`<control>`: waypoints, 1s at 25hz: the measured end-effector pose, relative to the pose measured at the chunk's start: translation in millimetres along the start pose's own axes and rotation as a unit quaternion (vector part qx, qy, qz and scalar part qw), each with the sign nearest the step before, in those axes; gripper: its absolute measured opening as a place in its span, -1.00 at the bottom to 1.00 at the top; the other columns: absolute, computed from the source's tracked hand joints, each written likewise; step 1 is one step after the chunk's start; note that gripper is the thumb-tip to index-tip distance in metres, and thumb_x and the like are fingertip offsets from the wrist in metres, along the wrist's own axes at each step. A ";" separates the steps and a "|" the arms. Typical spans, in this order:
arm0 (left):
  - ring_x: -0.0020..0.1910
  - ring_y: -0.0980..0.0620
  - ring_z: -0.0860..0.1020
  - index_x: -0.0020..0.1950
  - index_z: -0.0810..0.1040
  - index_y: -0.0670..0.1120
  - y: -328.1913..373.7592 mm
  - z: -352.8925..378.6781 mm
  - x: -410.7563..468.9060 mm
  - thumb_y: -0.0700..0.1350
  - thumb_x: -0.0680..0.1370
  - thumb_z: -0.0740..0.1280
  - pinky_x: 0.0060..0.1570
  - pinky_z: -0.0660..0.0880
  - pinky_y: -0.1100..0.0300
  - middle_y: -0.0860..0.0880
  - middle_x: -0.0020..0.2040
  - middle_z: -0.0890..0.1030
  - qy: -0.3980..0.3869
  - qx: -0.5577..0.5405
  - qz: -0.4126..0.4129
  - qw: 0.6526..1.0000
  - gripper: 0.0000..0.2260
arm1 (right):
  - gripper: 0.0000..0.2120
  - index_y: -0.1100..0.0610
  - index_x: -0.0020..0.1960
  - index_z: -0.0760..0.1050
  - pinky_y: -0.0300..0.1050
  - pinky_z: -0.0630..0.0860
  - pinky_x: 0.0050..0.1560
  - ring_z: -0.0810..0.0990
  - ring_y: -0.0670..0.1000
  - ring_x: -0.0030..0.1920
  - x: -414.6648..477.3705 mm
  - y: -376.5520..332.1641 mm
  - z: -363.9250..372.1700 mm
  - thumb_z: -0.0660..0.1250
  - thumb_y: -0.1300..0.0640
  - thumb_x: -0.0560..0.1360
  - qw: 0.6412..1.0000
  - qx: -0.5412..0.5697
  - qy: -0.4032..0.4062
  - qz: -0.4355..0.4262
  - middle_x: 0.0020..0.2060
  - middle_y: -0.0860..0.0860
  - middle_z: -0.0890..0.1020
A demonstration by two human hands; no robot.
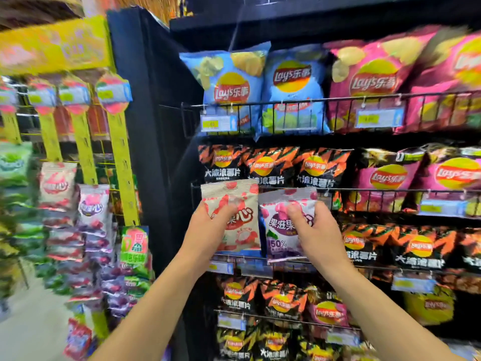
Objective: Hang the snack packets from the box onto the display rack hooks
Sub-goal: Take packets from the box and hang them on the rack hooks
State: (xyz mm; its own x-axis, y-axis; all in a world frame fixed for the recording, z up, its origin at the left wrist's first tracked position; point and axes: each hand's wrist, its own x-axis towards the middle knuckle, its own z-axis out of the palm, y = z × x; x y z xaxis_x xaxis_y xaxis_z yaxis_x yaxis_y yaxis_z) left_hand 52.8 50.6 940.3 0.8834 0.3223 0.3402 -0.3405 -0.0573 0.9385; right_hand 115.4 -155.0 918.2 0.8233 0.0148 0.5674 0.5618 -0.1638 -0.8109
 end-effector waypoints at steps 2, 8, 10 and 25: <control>-0.06 0.02 0.76 0.20 0.59 0.05 17.3 -7.3 -5.6 -0.06 0.61 0.43 -0.15 0.65 0.16 0.04 0.00 0.78 0.029 0.013 0.013 0.999 -0.83 | -0.73 0.07 -0.03 0.48 -0.25 0.37 -0.28 0.52 -0.24 -0.29 9.4 -11.9 6.1 0.34 -0.14 0.58 1.000 0.013 -0.021 -0.011 -0.22 -0.10 0.59; 0.01 -0.03 0.76 0.24 0.60 0.02 47.6 -36.9 -32.4 -0.02 0.57 0.49 0.06 0.69 -0.07 -0.01 0.05 0.77 0.112 0.047 0.011 0.993 -0.74 | -0.75 0.06 -0.04 0.48 -0.27 0.44 -0.24 0.58 -0.21 -0.20 19.5 -40.4 38.7 0.37 -0.12 0.57 0.993 0.072 -0.087 -0.026 -0.18 -0.07 0.63; 0.00 -0.06 0.76 0.25 0.58 0.01 55.9 -49.9 -49.2 -0.02 0.59 0.48 0.07 0.69 -0.11 -0.03 0.03 0.78 0.141 0.050 0.004 0.989 -0.74 | -0.77 0.05 -0.04 0.48 -0.37 0.40 -0.29 0.54 -0.29 -0.25 14.4 -48.6 53.7 0.37 -0.10 0.57 0.989 0.090 -0.118 -0.026 -0.19 -0.10 0.61; -0.11 -0.05 0.77 0.19 0.66 -0.05 101.5 -229.9 -147.3 -0.07 0.59 0.44 -0.20 0.68 0.02 -0.04 -0.06 0.78 0.347 0.080 0.013 0.934 -0.81 | -0.76 0.03 -0.03 0.48 -0.16 0.52 -0.17 0.62 -0.15 -0.16 -74.4 -138.7 221.2 0.37 -0.14 0.55 0.953 0.153 -0.260 -0.040 -0.16 -0.07 0.64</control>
State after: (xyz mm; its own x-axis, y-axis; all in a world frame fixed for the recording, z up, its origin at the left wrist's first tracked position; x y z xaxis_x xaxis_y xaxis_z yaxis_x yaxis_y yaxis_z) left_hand -185.9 214.5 971.9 0.4348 0.8506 0.2957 -0.2573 -0.1973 0.9460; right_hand -5.9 84.8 956.8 0.6613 0.5146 0.5457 0.5559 0.1522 -0.8172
